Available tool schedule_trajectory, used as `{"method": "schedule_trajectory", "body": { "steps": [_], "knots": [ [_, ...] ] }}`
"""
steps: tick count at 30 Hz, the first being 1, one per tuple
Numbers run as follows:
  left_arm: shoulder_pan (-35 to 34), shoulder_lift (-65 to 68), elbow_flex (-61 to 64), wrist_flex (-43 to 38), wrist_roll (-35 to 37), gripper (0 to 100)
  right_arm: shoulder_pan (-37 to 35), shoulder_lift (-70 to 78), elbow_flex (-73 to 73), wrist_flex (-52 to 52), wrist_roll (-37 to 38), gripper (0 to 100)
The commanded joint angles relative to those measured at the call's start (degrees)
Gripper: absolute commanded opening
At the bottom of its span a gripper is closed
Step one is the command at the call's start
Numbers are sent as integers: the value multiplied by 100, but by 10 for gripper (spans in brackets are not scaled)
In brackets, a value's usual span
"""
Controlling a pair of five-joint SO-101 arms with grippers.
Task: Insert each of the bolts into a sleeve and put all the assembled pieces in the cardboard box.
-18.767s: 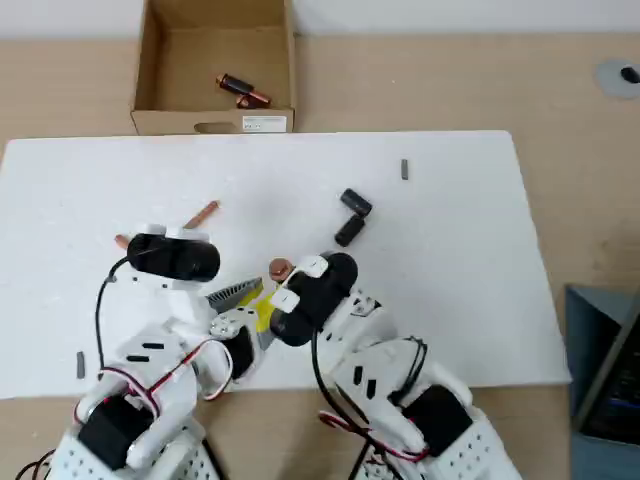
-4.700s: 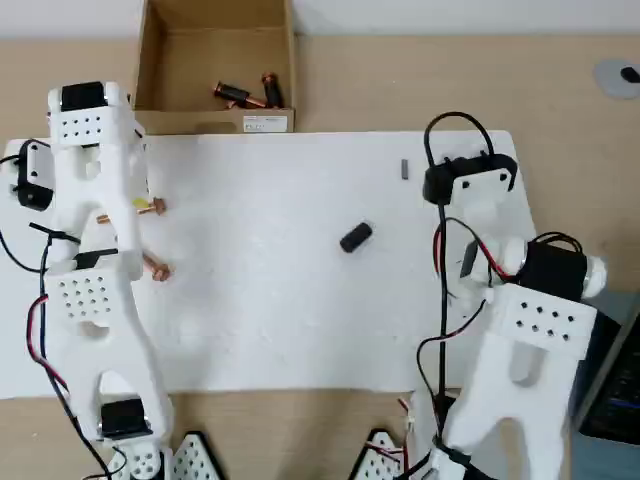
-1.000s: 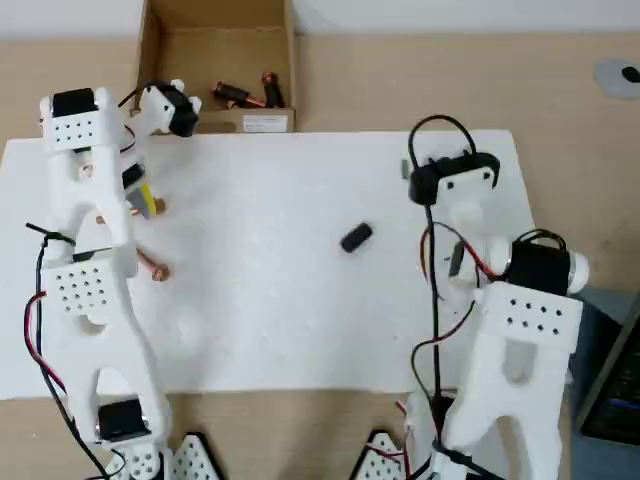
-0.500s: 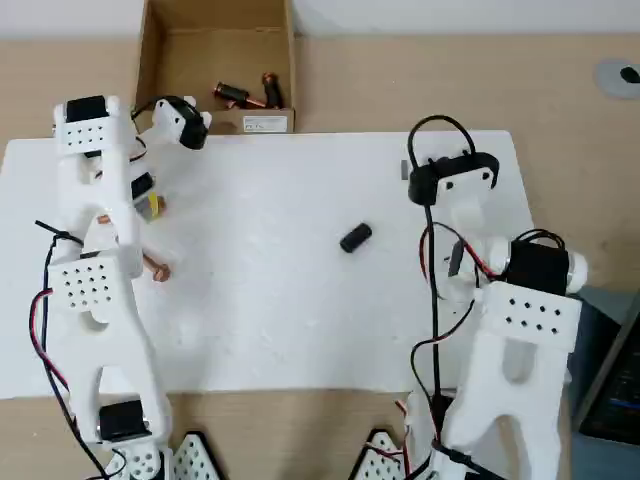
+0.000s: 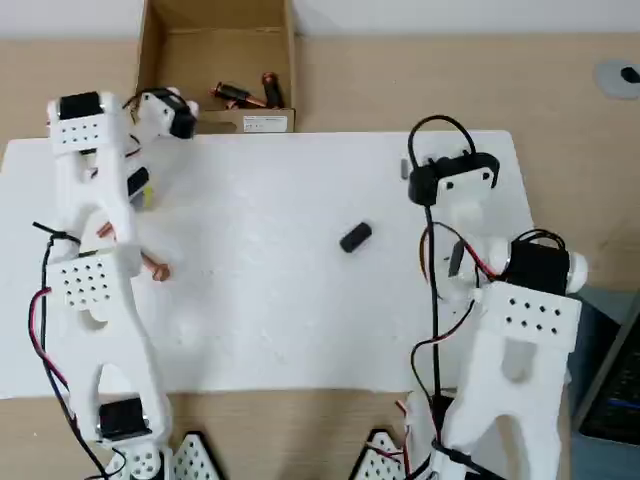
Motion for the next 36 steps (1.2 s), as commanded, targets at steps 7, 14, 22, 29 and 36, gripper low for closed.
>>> {"method": "schedule_trajectory", "body": {
  "steps": [7,14,22,29,36],
  "knots": [
    [290,-2088,-185,70,2154,1,-48,-857,-391,536,-26,10],
    [404,-3099,-185,70,2778,1,-48,-1622,-365,580,-18,10],
    [633,-4822,818,70,3490,1,-48,-2360,-356,563,-53,10],
    [932,-7020,3314,44,4009,1,-4,-2642,-119,378,-149,10],
    [958,-8998,5565,-826,4413,1,-48,-3275,426,-246,-677,9]
  ]
}}
